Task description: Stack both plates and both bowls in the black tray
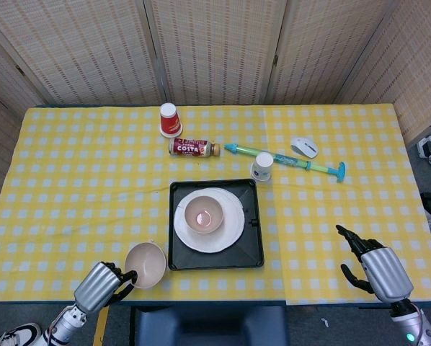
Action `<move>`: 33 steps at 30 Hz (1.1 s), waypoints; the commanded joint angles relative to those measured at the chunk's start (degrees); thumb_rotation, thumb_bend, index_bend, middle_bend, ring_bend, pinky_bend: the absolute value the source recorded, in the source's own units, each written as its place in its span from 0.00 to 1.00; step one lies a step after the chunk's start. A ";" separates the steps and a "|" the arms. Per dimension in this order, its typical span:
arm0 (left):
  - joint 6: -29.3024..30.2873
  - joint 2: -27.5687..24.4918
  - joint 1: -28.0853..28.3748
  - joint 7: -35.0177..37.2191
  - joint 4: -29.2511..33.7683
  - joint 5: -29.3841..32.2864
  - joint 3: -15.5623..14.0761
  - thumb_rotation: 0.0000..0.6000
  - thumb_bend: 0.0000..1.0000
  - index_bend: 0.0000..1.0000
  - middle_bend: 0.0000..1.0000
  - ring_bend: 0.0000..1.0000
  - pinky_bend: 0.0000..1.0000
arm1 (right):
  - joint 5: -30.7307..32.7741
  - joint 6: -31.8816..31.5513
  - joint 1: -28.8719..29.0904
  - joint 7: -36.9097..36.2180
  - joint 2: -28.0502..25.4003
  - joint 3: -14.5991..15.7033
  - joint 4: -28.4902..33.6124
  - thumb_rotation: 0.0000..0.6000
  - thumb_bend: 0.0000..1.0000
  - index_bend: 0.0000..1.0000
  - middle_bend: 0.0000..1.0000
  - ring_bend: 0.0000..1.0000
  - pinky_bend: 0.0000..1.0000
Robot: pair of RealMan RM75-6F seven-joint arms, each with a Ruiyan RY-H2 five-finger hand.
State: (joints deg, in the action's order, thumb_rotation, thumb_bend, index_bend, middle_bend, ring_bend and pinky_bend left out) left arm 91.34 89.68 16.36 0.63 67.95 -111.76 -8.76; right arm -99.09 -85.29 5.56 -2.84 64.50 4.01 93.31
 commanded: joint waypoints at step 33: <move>-30.62 2.79 23.22 -17.73 12.63 17.34 17.66 1.00 0.51 0.63 1.00 0.97 0.94 | 3.08 -1.57 -0.85 -6.21 -2.90 -1.49 -0.22 1.00 0.43 0.09 0.24 0.44 0.42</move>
State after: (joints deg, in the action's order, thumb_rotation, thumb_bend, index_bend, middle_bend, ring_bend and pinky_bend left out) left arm 61.49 91.72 38.89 -17.17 81.47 -95.21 8.66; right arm -96.09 -86.85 4.71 -8.97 61.66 2.60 93.08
